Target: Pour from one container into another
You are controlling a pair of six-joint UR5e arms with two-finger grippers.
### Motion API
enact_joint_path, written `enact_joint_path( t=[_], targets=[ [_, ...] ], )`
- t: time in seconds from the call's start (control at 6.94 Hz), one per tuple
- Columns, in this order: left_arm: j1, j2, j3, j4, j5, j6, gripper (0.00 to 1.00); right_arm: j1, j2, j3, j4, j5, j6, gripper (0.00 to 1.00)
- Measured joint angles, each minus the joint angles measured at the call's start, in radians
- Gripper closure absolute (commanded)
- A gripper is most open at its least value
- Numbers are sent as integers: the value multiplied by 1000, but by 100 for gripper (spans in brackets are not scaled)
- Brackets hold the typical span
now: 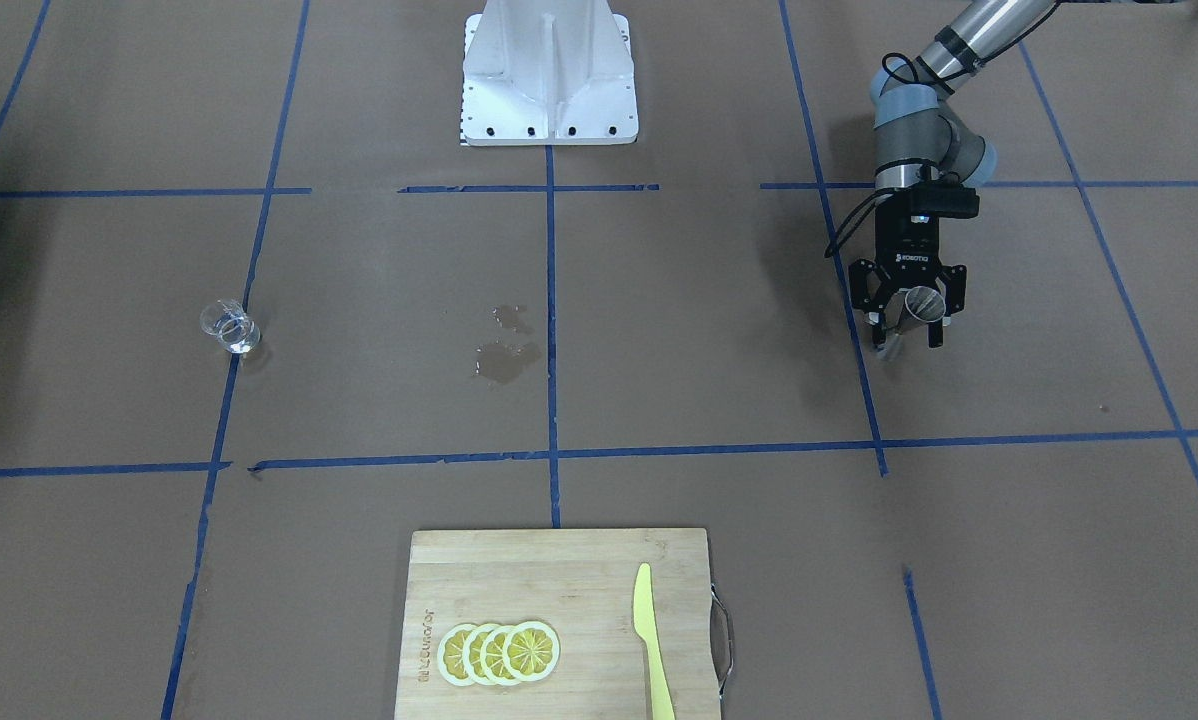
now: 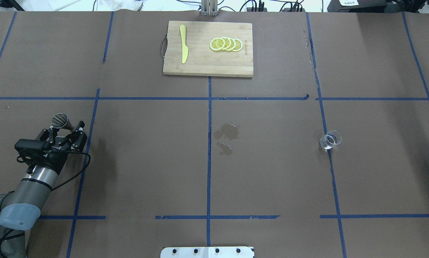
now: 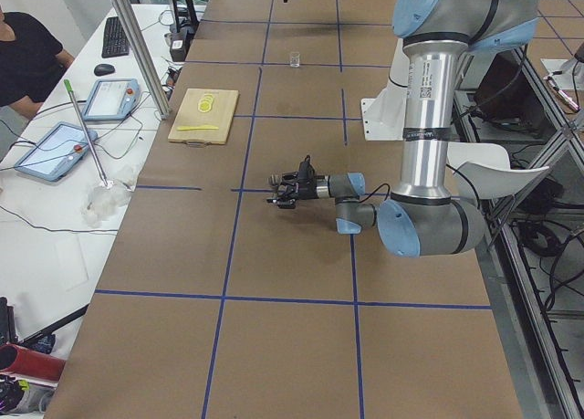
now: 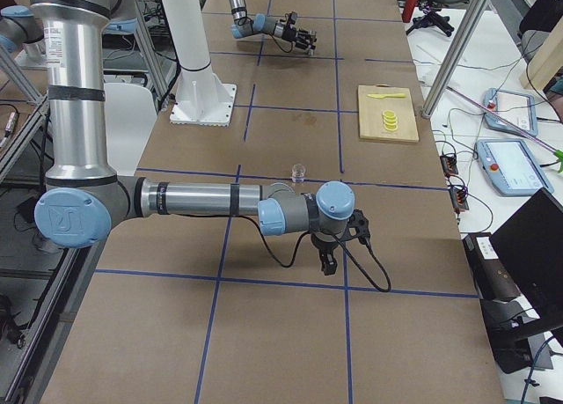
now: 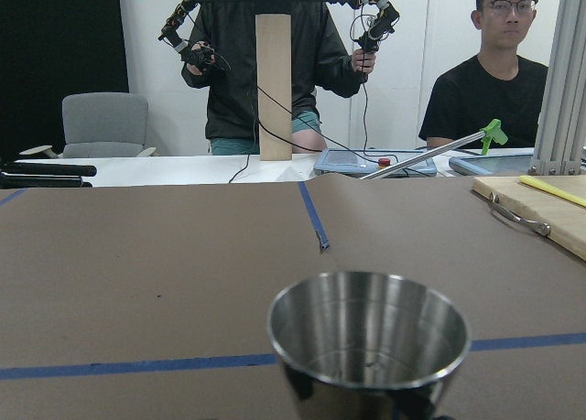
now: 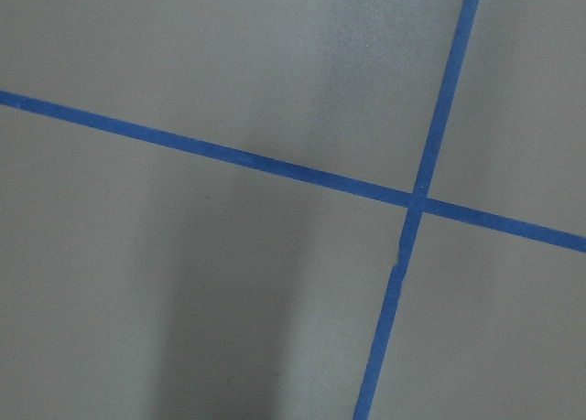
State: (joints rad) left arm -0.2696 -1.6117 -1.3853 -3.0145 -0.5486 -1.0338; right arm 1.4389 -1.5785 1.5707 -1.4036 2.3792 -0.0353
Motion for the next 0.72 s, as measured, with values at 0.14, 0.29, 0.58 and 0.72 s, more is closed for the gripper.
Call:
enact_joint_path(
  t=[0.14, 0.29, 0.58, 0.72],
  targets=[
    [0, 1, 1, -1, -1, 7, 100, 0, 0, 0, 0, 0, 0, 0],
    [0, 5, 1, -3, -3, 13, 100, 0, 1, 0, 0, 0, 0, 0],
    [-1, 12, -5, -16, -6, 63, 100, 0, 3, 1, 0, 0, 0, 0],
    [-4, 13, -13, -36, -12, 95, 100, 0, 4, 3, 0, 0, 0, 0]
  ],
)
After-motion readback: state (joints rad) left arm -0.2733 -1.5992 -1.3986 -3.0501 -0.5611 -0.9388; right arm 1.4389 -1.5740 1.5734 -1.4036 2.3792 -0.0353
